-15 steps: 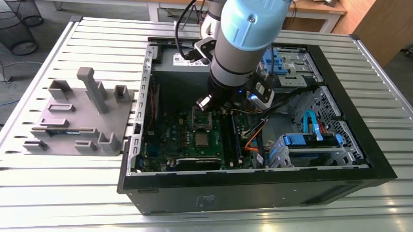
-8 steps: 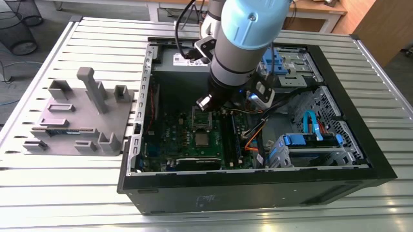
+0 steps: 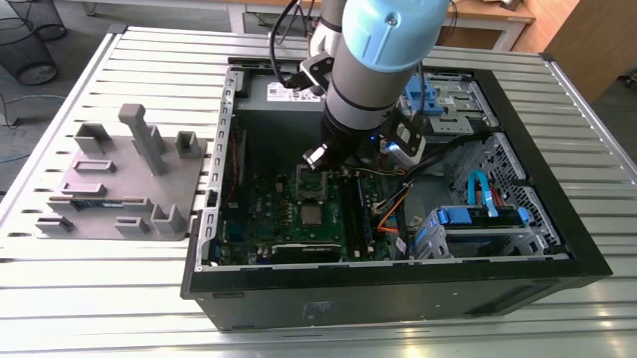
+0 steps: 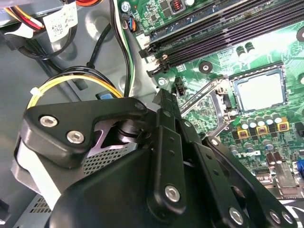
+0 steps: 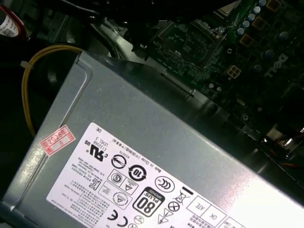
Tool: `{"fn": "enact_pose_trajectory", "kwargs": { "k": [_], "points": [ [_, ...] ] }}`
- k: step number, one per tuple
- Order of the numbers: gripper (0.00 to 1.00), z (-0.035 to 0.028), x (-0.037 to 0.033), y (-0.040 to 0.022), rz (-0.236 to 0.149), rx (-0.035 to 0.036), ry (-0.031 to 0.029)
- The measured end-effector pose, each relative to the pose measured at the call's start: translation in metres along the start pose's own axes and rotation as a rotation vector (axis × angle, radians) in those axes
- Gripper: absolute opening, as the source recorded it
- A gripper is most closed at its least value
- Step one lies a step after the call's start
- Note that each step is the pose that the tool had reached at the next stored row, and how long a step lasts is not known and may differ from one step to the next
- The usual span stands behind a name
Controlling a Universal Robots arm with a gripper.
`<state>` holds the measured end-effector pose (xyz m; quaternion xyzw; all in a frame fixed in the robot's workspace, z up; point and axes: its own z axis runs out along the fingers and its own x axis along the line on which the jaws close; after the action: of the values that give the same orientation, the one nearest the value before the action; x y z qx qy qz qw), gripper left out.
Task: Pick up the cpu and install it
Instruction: 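Close the cpu cover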
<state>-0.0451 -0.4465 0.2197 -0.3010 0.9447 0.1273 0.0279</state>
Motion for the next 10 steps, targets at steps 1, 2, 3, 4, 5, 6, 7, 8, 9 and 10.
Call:
{"fn": "enact_pose_trajectory", "kwargs": {
  "k": [1,2,3,4,5,6,7,8,9,10],
  "points": [
    [0.11,0.0000,0.0000,0.0000,0.000,0.0009,0.0007],
    [0.11,-0.0001,0.0000,0.0000,0.000,0.0019,0.0016],
    [0.11,-0.0002,0.0000,0.0000,-0.001,0.0024,0.0020],
    [0.11,-0.0009,0.0000,0.0002,-0.001,0.0027,0.0025],
    [0.11,-0.0018,-0.0001,0.0004,-0.001,0.0026,0.0023],
    [0.11,-0.0028,-0.0003,0.0006,-0.001,0.0024,0.0021],
    [0.11,-0.0036,-0.0004,0.0008,-0.001,0.0025,0.0022],
    [0.11,-0.0039,-0.0004,0.0009,-0.001,0.0024,0.0021],
    [0.11,-0.0039,-0.0004,0.0009,-0.001,0.0024,0.0021],
    [0.11,-0.0038,-0.0004,0.0009,-0.001,0.0041,0.0031]
  ]
}}
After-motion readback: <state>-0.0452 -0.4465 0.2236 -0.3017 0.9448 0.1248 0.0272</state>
